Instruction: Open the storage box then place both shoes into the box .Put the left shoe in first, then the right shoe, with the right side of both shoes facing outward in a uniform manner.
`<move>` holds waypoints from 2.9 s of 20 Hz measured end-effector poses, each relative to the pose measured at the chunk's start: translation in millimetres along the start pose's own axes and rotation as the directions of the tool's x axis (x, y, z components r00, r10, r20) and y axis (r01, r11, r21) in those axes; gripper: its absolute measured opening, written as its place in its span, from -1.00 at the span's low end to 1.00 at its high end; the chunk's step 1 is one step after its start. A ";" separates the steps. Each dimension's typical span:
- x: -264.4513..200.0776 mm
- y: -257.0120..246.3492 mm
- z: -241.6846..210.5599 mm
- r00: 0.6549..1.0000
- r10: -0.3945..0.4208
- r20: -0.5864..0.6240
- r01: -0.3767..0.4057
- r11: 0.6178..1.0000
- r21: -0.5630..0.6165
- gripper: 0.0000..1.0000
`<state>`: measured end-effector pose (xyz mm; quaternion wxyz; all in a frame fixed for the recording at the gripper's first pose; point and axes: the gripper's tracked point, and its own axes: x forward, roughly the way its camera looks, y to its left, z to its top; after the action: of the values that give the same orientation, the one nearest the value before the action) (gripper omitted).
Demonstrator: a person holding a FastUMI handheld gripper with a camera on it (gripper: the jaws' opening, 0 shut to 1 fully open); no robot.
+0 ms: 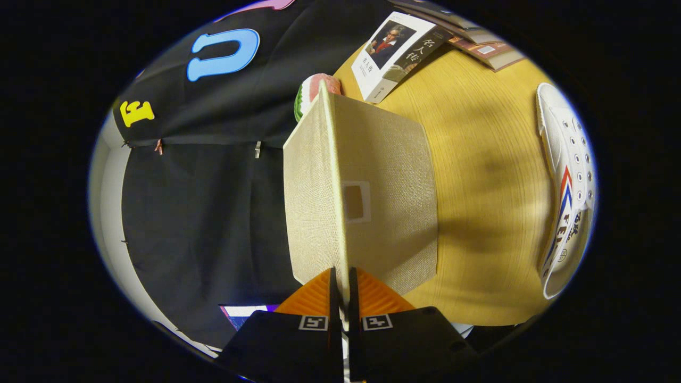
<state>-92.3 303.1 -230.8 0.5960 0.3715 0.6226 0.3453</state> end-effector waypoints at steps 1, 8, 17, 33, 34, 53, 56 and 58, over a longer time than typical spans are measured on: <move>-0.3 0.5 2.1 1.000 -0.019 0.004 0.019 1.000 -0.015 -0.85; -14.0 18.9 15.9 0.988 -0.138 0.072 0.147 0.979 -0.139 -0.89; -18.6 127.9 21.1 0.994 -0.004 0.113 0.027 0.978 -0.207 -0.89; 141.9 291.6 -43.6 0.999 0.041 -0.025 -0.048 0.898 -0.438 -0.89; 150.5 291.6 -46.0 0.999 0.030 -0.031 -0.041 0.895 -0.445 -0.89; 113.6 274.8 12.1 0.979 -0.005 0.203 0.123 0.808 -0.576 0.96; 70.8 245.9 46.0 0.948 -0.045 0.316 0.232 0.776 -0.586 0.96; 39.5 230.2 64.4 0.925 -0.060 0.376 0.280 0.776 -0.565 0.96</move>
<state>-16.8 448.7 -52.4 0.8101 0.1544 0.3977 0.4021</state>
